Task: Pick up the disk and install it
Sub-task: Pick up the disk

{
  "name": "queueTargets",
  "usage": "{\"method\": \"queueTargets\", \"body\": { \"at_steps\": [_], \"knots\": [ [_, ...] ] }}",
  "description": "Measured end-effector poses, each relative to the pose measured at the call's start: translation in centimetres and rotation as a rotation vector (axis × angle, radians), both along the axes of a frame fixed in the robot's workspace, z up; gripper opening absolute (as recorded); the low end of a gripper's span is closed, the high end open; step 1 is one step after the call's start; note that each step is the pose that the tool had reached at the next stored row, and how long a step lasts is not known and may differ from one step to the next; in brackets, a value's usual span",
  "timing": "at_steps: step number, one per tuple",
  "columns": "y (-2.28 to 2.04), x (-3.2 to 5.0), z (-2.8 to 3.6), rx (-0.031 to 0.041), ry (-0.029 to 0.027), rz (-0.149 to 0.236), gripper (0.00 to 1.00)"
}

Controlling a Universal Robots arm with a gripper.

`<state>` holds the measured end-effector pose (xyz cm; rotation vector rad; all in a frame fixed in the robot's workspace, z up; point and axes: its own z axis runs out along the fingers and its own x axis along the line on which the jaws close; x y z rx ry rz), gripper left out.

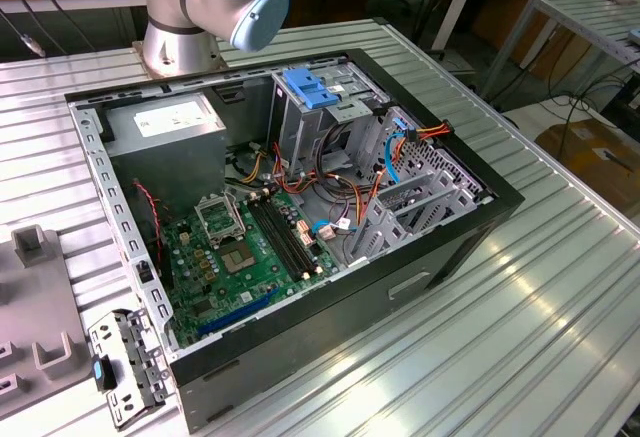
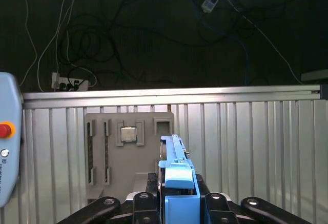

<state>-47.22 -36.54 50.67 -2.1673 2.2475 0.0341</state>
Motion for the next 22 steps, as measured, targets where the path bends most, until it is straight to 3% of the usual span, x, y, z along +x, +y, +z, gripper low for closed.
{"method": "queueTargets", "body": {
  "at_steps": [5, 13, 22],
  "knots": [
    [0.0, 0.0, 0.63, -0.0127, 0.0003, 0.0, 0.37],
    [0.01, 0.14, 0.65, -0.0127, 0.0005, 0.0, 0.37],
    [0.0, 1.23, 0.64, -0.0127, 0.0004, 0.0, 0.37]
  ]
}}
